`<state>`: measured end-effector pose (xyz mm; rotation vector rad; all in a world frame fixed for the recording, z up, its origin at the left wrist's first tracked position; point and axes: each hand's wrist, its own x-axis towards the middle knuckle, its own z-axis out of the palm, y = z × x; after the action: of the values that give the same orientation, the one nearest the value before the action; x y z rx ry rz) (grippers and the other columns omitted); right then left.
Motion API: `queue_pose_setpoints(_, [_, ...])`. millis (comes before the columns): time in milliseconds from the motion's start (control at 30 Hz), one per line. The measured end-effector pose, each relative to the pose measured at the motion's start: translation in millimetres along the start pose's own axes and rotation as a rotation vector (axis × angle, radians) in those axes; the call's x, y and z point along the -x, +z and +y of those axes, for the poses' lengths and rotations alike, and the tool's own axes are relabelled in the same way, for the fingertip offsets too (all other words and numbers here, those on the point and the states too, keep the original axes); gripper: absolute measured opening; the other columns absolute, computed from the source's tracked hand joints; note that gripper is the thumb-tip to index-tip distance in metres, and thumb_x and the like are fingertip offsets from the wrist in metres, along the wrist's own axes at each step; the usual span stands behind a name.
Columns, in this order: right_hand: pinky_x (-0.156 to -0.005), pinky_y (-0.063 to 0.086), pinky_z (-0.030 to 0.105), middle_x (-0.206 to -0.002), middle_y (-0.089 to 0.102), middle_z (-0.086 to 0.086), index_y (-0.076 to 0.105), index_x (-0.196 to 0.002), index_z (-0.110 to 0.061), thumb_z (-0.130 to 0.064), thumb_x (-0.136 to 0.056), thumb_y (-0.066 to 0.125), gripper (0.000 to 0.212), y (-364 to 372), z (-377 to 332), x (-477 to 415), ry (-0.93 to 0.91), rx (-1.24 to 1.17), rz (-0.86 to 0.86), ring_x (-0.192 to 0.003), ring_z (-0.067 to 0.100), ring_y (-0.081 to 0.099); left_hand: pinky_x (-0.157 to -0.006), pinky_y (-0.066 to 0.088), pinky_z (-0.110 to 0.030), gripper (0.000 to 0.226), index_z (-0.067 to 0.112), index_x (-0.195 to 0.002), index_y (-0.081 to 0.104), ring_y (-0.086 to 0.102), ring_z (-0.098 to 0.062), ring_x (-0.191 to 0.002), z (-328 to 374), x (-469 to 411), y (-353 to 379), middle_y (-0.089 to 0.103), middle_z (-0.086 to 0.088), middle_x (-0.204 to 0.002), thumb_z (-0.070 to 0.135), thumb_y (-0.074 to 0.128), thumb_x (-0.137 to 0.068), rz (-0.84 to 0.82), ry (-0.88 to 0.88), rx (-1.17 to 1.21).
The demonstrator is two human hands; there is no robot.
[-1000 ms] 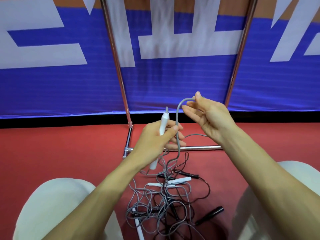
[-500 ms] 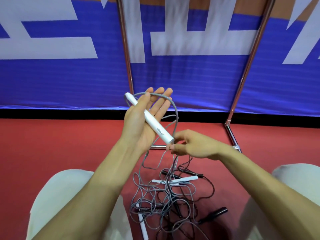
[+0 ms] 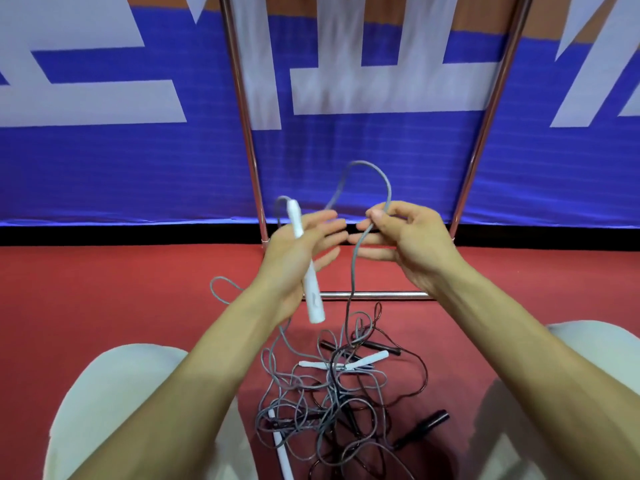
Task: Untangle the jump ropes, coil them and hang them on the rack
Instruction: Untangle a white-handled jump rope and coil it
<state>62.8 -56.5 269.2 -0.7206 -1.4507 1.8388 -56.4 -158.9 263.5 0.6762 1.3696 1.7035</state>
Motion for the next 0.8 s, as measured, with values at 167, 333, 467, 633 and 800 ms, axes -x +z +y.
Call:
queue_pose_setpoints(167, [-0.057, 0.057, 0.028, -0.086, 0.064, 0.015, 0.053, -0.087, 0.001, -0.005, -0.097, 0.049, 0.012, -7, -8, -5, 0.014, -0.403, 0.105, -0.069, 0.022, 0.073, -0.087, 0.051, -0.022, 0.023, 0.014, -0.103, 0.068, 0.067, -0.011, -0.1, -18, 7, 11, 0.072, -0.004, -0.108, 0.009, 0.046, -0.101, -0.246, -0.127, -0.403])
queue_pose_setpoints(333, [-0.056, 0.058, 0.03, -0.092, 0.061, 0.019, 0.052, -0.087, 0.002, 0.0, -0.098, 0.045, 0.013, -12, -8, -8, 0.067, -0.634, 0.171, -0.063, 0.024, 0.072, -0.088, 0.05, -0.022, 0.021, 0.016, -0.092, 0.068, 0.068, -0.01, -0.098, -24, 8, 14, 0.073, -0.004, -0.101, 0.008, 0.05, -0.099, -0.278, 0.049, -0.536])
queue_pose_setpoints(467, [-0.064, 0.06, 0.03, -0.09, 0.061, 0.018, 0.052, -0.089, 0.002, -0.003, -0.099, 0.045, 0.013, -16, -4, -13, 0.061, -0.493, 0.261, -0.066, 0.022, 0.07, -0.082, 0.056, -0.024, 0.021, 0.013, -0.091, 0.066, 0.071, -0.011, -0.089, -23, 8, 19, 0.073, -0.004, -0.089, 0.008, 0.047, -0.101, -0.136, 0.096, -0.434])
queue_pose_setpoints(633, [-0.063, 0.058, 0.027, -0.079, 0.067, 0.006, 0.058, -0.094, -0.006, -0.005, -0.098, 0.045, 0.013, -9, 3, -6, 0.116, 0.011, 0.1, -0.064, 0.018, 0.068, -0.078, 0.059, -0.027, 0.019, 0.009, -0.093, 0.062, 0.073, -0.018, -0.084, -6, 8, 19, 0.074, -0.003, -0.081, 0.009, 0.045, -0.102, -0.036, 0.124, -0.056])
queue_pose_setpoints(800, [-0.063, 0.053, 0.021, -0.078, 0.064, 0.01, 0.061, -0.09, -0.002, 0.016, -0.086, 0.036, 0.03, 2, 15, -2, 0.113, 0.396, -0.122, -0.066, 0.017, 0.062, -0.077, 0.059, -0.029, 0.015, 0.006, -0.097, 0.056, 0.073, -0.021, -0.087, 10, 7, 13, 0.074, -0.006, -0.083, 0.009, 0.043, -0.102, -0.019, 0.134, 0.29])
